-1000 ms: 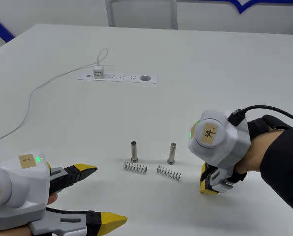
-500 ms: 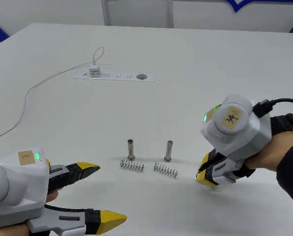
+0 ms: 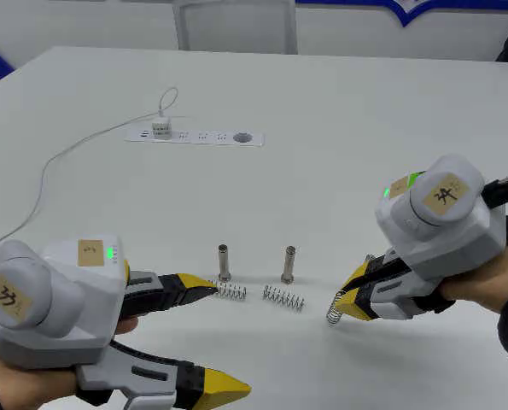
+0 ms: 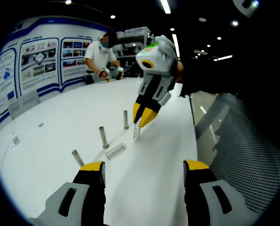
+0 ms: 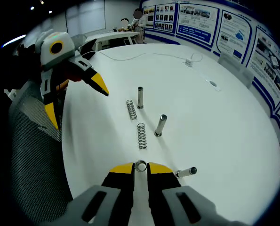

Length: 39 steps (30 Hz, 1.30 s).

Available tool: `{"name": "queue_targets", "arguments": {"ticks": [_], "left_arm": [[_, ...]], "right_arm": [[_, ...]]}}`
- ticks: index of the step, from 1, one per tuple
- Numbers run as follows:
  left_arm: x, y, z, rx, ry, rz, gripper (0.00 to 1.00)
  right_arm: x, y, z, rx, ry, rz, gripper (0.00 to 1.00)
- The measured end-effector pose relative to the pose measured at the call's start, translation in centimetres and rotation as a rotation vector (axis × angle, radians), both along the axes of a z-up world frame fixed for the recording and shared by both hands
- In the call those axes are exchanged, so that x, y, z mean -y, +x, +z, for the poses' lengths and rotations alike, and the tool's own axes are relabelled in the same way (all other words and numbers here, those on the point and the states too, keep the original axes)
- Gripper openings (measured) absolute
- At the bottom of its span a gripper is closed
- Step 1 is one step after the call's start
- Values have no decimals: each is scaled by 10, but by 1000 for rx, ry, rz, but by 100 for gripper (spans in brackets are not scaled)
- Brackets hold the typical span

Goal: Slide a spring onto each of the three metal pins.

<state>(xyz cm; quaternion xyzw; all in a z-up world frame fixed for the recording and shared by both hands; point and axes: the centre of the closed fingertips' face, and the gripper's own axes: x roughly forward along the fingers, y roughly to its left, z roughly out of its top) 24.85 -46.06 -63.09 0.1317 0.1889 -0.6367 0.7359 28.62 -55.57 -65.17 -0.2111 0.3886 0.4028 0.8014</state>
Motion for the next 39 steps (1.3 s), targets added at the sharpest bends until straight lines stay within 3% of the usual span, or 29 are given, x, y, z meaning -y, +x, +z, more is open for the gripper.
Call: {"name": "queue_targets", "arguments": {"ticks": [10, 15, 18, 27, 32, 36, 39], "left_arm": [[39, 1, 6, 34, -8, -117, 60], [50, 0, 5, 45, -12, -135, 53], [53, 1, 8, 45, -30, -125, 47], [52, 5, 14, 71, -72, -106, 13], [55, 1, 17, 71, -97, -114, 11], [56, 2, 27, 45, -150, -100, 11], [56, 3, 27, 39, -152, -94, 11]], "right_arm": [[-29, -19, 49, 8, 82, 44, 11], [-51, -30, 67, 12, 125, 89, 11], [-60, -33, 71, 19, 129, 110, 11], [-70, -37, 70, 28, 120, 140, 11], [-74, -38, 74, 52, 139, 173, 12], [-73, -37, 68, 54, 116, 174, 15], [-73, -36, 68, 57, 126, 165, 15]]}}
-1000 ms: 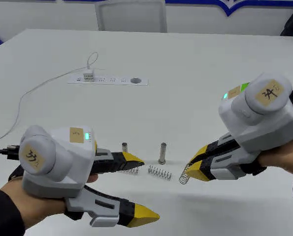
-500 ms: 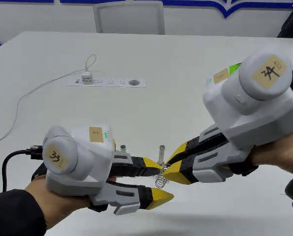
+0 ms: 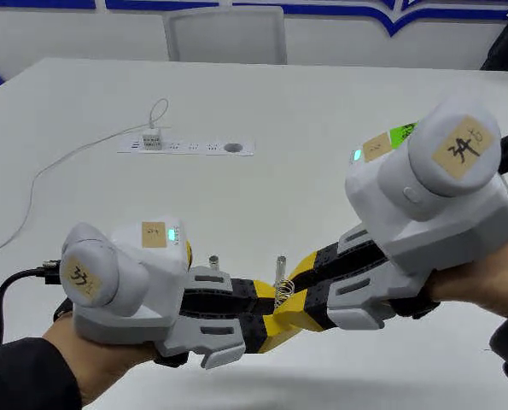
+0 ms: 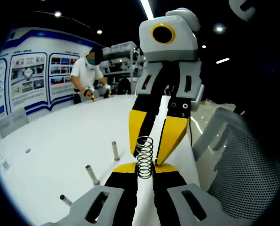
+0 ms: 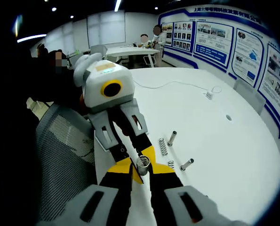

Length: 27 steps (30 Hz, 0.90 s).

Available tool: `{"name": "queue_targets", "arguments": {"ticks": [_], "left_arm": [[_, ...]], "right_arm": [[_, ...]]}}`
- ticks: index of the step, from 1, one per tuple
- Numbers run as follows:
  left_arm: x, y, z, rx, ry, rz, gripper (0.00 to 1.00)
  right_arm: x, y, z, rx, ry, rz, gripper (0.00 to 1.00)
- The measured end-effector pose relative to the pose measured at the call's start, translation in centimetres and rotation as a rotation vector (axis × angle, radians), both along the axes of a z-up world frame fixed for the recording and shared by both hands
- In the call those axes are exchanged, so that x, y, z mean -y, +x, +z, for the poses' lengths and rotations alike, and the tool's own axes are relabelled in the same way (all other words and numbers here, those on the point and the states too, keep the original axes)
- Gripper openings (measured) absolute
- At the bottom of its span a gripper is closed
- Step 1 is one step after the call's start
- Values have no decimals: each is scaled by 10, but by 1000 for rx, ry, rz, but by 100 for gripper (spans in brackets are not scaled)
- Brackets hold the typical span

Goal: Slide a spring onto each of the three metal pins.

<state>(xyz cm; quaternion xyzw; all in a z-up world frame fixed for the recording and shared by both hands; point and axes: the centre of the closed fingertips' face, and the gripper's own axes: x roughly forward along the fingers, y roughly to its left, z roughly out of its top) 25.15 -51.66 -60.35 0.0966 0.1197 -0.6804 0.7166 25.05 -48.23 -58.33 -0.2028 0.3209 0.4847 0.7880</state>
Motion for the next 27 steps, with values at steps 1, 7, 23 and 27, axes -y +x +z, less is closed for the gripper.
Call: {"name": "queue_targets", "arguments": {"ticks": [1, 7, 23, 27], "left_arm": [[0, -1, 0, -5, -1, 0, 11], [2, -5, -2, -15, 0, -10, 11], [-6, 0, -4, -48, -1, 10, 32], [-18, 10, -3, -52, 4, 44, 37]], "right_arm": [[0, 0, 0, 4, -2, -1, 15], [-1, 4, 3, 20, 7, -8, 12], [12, 13, 10, 29, 15, -56, 12], [23, 18, 12, 35, 3, -85, 12]]}}
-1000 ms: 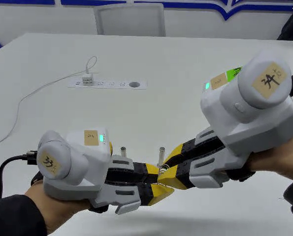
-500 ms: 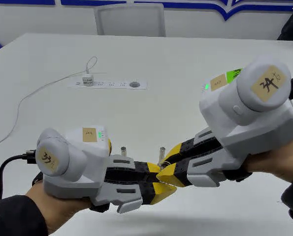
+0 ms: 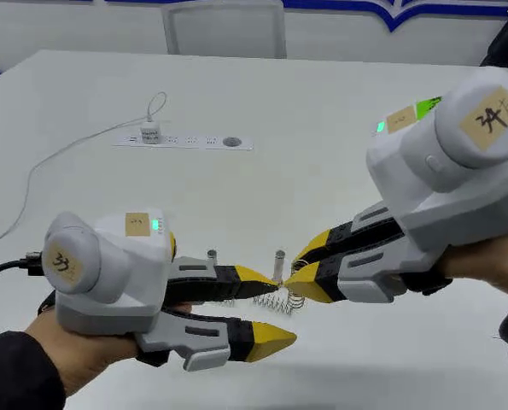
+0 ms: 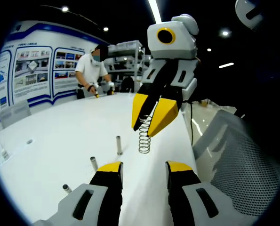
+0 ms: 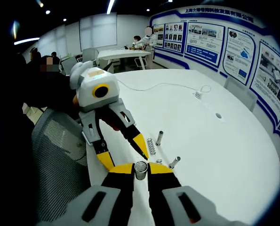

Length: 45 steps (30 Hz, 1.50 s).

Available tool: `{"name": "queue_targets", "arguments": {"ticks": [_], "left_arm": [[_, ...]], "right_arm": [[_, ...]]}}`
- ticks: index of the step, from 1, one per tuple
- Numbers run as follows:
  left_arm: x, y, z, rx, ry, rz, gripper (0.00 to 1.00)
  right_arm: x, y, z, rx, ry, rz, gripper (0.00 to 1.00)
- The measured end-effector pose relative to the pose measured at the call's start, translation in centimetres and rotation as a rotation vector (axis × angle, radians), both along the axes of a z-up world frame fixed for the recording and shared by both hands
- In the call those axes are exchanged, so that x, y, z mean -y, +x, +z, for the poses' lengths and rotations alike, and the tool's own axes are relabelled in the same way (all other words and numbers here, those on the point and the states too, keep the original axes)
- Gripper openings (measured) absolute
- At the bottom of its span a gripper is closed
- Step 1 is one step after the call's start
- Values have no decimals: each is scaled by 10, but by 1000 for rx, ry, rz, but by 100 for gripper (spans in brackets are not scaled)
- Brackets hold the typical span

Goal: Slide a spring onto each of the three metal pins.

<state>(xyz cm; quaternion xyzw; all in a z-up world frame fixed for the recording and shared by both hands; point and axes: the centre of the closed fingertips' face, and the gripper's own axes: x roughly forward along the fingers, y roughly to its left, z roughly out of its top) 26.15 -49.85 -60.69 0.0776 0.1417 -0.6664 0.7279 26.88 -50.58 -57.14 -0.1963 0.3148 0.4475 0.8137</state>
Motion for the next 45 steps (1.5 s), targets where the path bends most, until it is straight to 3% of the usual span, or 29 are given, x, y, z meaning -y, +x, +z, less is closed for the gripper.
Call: {"name": "queue_targets", "arguments": {"ticks": [14, 22, 31, 45], "left_arm": [[-53, 21, -9, -10, 24, 159, 51], [-71, 26, -11, -4, 33, 228, 56], [-79, 31, -8, -19, -3, 297, 60], [-78, 26, -13, -37, -1, 308, 62]], "right_arm": [[35, 22, 4, 22, -19, -99, 12], [61, 40, 9, 43, -22, -170, 12], [83, 57, -4, 40, -58, -240, 12], [100, 72, -43, -17, -53, -312, 12]]}}
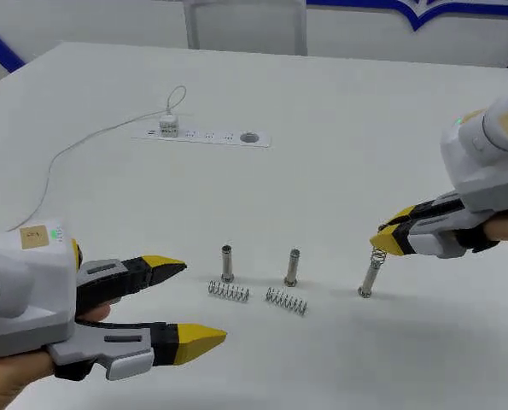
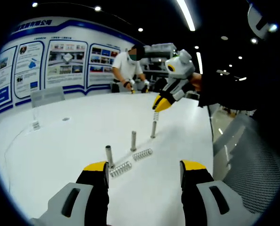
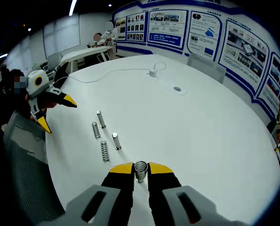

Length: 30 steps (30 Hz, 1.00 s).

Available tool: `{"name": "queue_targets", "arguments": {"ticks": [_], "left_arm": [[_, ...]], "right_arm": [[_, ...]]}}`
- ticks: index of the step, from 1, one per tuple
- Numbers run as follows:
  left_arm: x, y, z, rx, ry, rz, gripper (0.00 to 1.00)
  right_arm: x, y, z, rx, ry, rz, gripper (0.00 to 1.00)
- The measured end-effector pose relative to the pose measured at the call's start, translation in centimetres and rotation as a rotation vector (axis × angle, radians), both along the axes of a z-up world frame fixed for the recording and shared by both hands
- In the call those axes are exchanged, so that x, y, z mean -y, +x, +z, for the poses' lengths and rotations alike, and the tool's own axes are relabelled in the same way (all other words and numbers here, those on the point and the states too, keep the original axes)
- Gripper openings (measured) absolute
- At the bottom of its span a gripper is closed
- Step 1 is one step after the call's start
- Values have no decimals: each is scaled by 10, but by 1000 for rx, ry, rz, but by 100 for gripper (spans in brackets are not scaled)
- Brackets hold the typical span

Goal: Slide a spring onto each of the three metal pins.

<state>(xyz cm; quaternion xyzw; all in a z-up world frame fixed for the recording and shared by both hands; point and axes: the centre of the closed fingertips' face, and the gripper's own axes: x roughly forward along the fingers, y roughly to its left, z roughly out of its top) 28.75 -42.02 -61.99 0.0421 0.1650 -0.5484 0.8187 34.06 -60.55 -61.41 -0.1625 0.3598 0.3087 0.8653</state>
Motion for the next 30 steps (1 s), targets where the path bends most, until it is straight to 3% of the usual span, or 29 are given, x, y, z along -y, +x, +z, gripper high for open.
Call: {"name": "queue_targets", "arguments": {"ticks": [8, 22, 30], "left_arm": [[1, -1, -3, -8, 3, -6, 62], [2, -2, -5, -14, 4, -7, 62], [2, -2, -6, -15, 4, -6, 62]], "right_arm": [[2, 2, -11, -11, 10, -14, 12], [4, 2, -48, -42, 0, -34, 12], [4, 1, -61, -65, -10, -41, 12]]}}
